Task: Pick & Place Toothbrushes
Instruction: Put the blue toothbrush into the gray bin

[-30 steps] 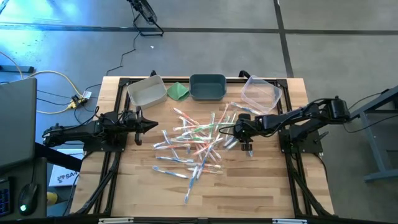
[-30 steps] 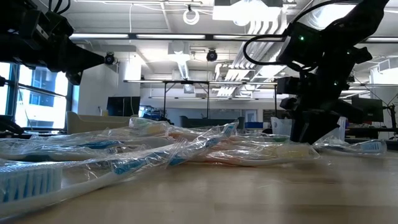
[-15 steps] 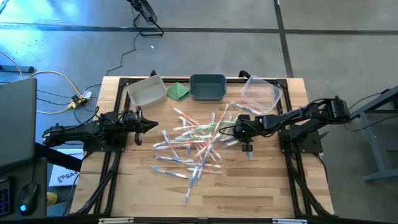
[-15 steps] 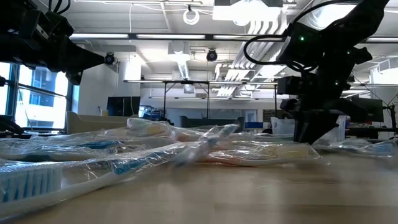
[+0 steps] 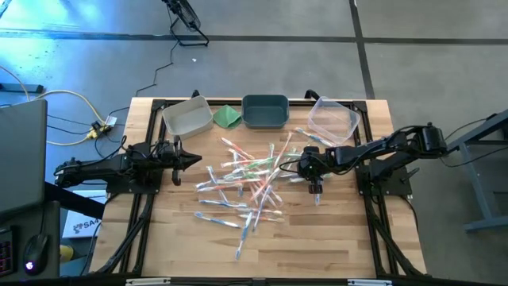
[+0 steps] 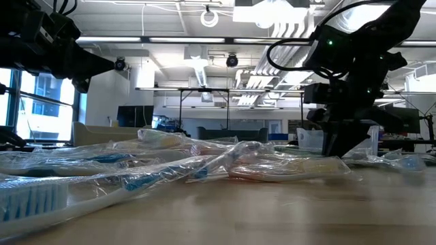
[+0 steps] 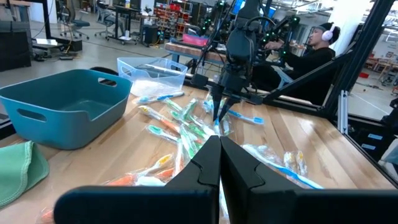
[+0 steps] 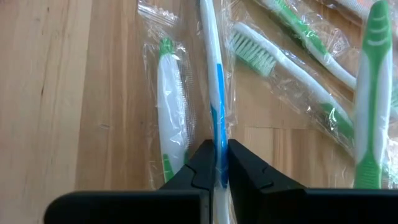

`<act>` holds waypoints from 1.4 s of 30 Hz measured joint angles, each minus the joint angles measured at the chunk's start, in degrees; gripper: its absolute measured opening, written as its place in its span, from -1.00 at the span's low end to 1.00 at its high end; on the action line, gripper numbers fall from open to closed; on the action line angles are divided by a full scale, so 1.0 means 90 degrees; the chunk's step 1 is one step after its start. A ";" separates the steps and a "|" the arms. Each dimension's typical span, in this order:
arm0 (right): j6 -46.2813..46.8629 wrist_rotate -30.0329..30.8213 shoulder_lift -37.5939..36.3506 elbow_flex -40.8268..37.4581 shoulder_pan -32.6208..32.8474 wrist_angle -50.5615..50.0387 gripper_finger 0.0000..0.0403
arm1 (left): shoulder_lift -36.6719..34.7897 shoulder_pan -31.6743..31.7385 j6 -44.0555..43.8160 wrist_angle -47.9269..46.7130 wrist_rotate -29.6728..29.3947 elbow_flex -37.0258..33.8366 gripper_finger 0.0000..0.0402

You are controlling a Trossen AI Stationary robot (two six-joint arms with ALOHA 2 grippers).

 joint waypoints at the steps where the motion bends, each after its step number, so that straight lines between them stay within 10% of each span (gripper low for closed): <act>1: -0.0002 0.0000 0.0000 0.0000 0.0000 0.0002 -0.91 | 0.0000 -0.0001 0.0000 -0.0001 -0.0001 0.0000 -1.00; 25: -0.0154 -0.0127 -0.1222 0.0879 0.0032 -0.0898 -0.91 | 0.0001 0.0000 0.0000 0.0000 -0.0002 -0.0002 -1.00; 42: 0.0072 0.0603 -0.1853 0.1343 -0.0005 0.0478 -0.91 | 0.0002 -0.0001 0.0001 0.0002 -0.0002 -0.0005 -1.00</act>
